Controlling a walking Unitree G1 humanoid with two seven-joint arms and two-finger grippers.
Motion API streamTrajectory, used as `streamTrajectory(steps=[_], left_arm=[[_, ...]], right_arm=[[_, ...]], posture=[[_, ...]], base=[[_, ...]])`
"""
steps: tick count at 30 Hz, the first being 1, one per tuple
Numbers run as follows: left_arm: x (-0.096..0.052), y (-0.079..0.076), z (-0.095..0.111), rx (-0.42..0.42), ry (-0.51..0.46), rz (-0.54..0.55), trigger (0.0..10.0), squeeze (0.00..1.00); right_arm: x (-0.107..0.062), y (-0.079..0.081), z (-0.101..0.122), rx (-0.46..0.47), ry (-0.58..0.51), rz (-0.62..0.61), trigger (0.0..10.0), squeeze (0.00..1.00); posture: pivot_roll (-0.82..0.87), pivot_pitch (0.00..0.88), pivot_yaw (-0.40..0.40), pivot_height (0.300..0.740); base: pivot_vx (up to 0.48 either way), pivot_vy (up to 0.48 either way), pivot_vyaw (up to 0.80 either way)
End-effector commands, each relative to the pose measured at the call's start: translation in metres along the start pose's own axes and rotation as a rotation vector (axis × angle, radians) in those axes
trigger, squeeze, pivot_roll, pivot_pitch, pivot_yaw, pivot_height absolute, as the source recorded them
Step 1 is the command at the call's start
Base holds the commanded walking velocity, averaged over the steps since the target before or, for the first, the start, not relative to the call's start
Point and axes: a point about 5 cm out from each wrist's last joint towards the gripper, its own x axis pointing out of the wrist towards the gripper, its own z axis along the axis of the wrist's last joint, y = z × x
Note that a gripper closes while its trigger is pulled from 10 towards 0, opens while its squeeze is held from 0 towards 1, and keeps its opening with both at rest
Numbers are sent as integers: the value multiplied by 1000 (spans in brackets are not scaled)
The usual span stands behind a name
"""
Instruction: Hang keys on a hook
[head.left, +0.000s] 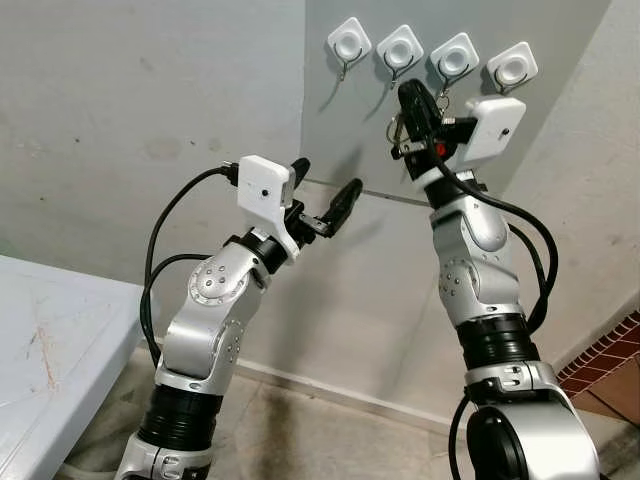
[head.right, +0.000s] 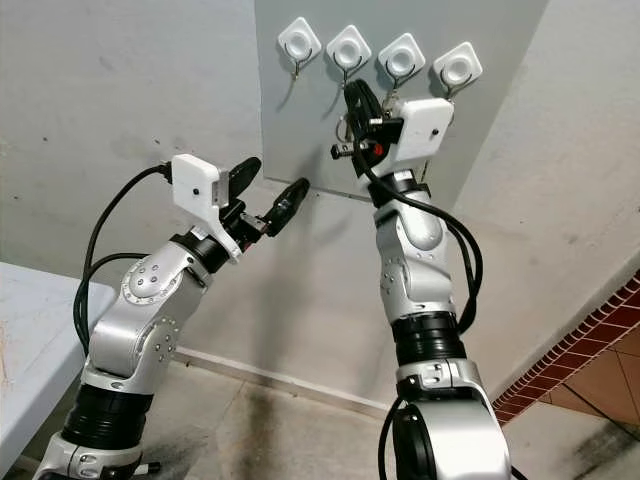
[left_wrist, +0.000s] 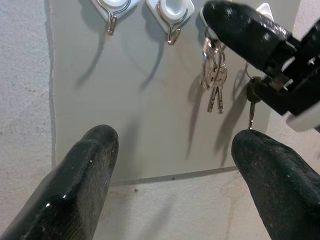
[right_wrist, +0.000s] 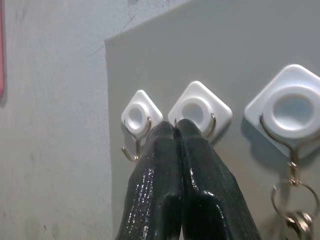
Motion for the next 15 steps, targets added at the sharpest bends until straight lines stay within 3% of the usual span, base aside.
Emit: streamTrajectory(steps=[1,15], left_arm=[[3,-5,5,12,-11,-31,10000,0],[4,-6,6,8,-12,-35,10000,0]], right_arm=[[5,-1,5,12,-30,-4,10000,0],[22,-13,6,35,-22,-2,10000,0]], posture=[[19,0,-46,740],[25,0,-49,740]], base=[[0,0,0],[0,0,0]])
